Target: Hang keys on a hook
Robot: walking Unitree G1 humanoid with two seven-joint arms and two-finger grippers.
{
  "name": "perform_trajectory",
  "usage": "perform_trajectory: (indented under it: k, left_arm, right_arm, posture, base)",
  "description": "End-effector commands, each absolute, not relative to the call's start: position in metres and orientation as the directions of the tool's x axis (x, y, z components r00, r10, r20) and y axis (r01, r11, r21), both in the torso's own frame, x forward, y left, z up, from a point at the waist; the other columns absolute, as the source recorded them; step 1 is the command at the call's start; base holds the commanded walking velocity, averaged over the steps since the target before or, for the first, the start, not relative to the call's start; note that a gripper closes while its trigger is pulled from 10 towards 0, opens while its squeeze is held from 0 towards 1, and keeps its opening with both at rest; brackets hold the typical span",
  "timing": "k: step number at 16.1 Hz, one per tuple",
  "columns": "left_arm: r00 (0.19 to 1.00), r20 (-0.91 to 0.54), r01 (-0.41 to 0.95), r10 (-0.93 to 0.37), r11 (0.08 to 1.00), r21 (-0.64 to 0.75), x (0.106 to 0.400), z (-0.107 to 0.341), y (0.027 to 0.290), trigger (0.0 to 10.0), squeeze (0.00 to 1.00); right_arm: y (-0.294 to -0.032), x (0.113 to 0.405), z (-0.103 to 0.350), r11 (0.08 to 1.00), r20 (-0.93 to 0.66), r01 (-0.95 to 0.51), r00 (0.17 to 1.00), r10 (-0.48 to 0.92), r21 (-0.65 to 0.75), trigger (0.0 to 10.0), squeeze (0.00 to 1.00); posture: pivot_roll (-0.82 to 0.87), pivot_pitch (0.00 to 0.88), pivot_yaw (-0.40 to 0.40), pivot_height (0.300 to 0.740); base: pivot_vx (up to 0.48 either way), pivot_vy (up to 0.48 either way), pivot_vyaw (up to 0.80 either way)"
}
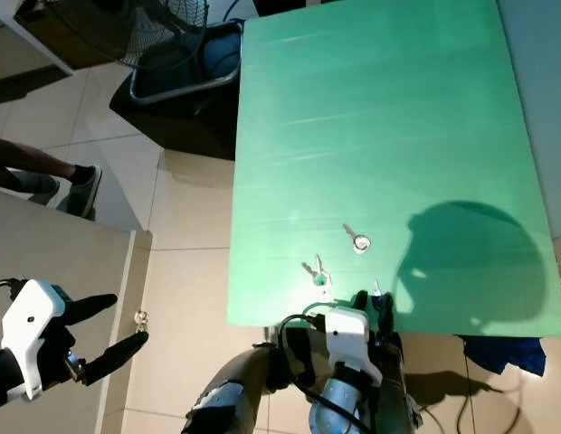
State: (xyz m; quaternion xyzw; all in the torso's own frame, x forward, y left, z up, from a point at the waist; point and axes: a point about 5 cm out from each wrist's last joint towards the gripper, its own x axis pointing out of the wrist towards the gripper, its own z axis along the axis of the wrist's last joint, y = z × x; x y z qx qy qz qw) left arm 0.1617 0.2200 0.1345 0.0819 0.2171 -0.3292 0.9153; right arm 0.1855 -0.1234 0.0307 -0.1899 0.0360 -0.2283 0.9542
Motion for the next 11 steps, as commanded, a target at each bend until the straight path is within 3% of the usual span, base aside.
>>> perform_trajectory:
  k: [1,11]
  left_arm:
    - [0.690,-0.467,0.625,-0.553,0.781,-0.003,0.159,0.130,0.221,10.0,0.00]
    - [0.710,-0.433,0.610,-0.555,0.792,-0.015,0.165,0.124,0.212,10.0,0.00]
  right_arm:
    - [-0.116,0.176,0.024,0.831,-0.040,0.408,0.889,-0.455,-0.379,0.0,0.00]
    - [-0.119,0.180,0.042,0.833,0.019,0.421,0.895,-0.445,-0.359,0.0,0.00]
  posture:
    - [-0.02,0.434,0.400,0.740]
    - [-0.05,0.401,0.390,0.740]
  base:
    - [0.000,0.000,0.00]
    - [0.000,0.000,0.00]
